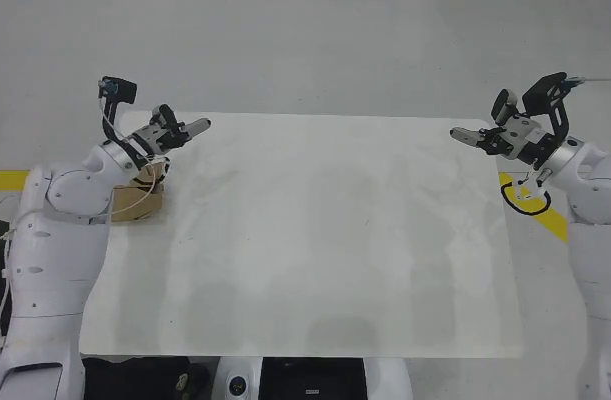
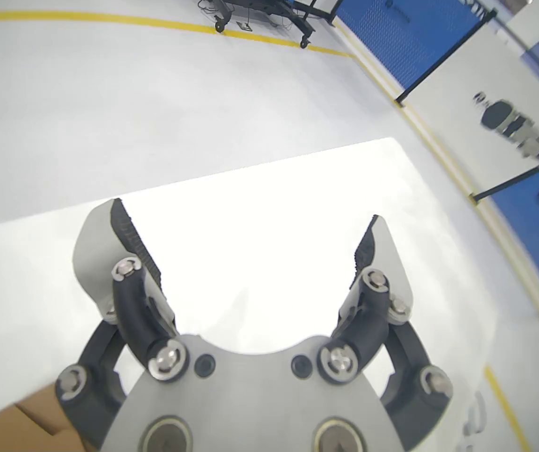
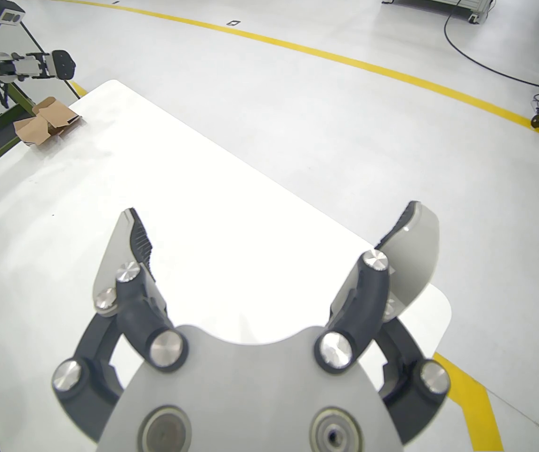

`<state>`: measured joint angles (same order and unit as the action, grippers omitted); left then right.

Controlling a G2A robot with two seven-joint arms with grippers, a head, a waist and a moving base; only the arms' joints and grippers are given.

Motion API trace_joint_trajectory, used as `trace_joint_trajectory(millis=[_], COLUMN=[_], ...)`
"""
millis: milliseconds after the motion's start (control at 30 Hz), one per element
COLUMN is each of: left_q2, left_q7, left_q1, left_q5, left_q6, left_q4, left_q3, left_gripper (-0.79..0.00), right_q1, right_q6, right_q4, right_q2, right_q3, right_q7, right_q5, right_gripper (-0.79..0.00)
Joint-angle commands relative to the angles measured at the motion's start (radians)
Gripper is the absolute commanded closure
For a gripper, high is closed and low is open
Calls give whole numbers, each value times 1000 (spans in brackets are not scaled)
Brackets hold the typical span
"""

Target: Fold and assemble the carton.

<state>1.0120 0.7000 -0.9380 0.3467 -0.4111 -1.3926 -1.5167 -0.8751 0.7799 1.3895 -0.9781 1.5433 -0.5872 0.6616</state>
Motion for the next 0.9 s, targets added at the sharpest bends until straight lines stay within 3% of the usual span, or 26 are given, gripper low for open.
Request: trace_joint_trajectory(millis=[0, 400, 600, 867], left_q2=[-4, -20, -24, -43], left_q7=[31, 91, 31, -62], left_q1=[-16, -97, -123, -179], left_q5=[-97, -452, -538, -511], left_q6=[22, 131, 139, 128], left_q4=[-3, 80, 149, 182], left_q3=[-34, -182, -242, -355], left_gripper=[-785, -785, -785, -785], right_q1=[0, 0, 0, 0], right_q6=[0, 0, 0, 0], right_q4=[0, 0, 0, 0], right_q2=[0, 0, 0, 0], right_q3=[0, 0, 0, 0], right_q7=[0, 0, 0, 0], right_q5=[0, 0, 0, 0], right_gripper=[-785, -785, -785, -785])
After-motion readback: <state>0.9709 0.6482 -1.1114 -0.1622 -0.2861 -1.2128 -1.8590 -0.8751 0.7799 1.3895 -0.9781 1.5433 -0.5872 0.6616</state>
